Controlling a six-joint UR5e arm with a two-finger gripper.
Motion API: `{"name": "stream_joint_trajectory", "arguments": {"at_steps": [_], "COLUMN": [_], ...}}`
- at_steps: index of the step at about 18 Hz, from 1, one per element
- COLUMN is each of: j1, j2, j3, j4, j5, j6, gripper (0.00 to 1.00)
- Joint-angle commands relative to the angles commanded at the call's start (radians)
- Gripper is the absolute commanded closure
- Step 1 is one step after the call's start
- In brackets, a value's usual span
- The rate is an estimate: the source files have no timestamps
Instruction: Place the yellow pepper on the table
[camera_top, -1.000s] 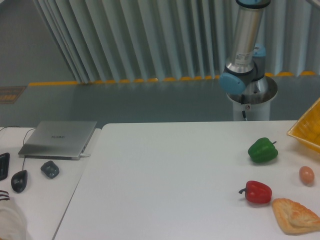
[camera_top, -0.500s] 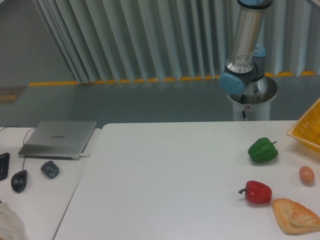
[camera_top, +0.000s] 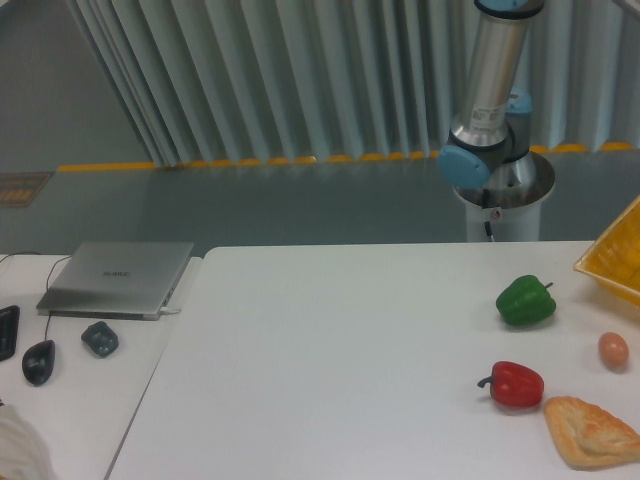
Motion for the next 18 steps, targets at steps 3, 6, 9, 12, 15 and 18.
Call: {"name": "stream_joint_trajectory", "arguments": {"at_steps": [3,6,9,12,15,18], "j1": [-0.029,-0.015,-0.006,0.009,0.047,0.060], "j2": [0.002,0.012,0.014,0.021,0.023,0.021], "j3": [0.015,0.029,0.037,0.038,0.037,0.026], "j4": [-0.002,-0.006,-0.003,0.000,0.002,0.003], "j5": [0.005,0.015,0.020,0.051,0.049,0.049], "j6": [-0.031,-0.038,-0.104,-0.135,-0.137,-0.140], "gripper": [0.16,0.04,0.04,0.04,0.04,0.04]}}
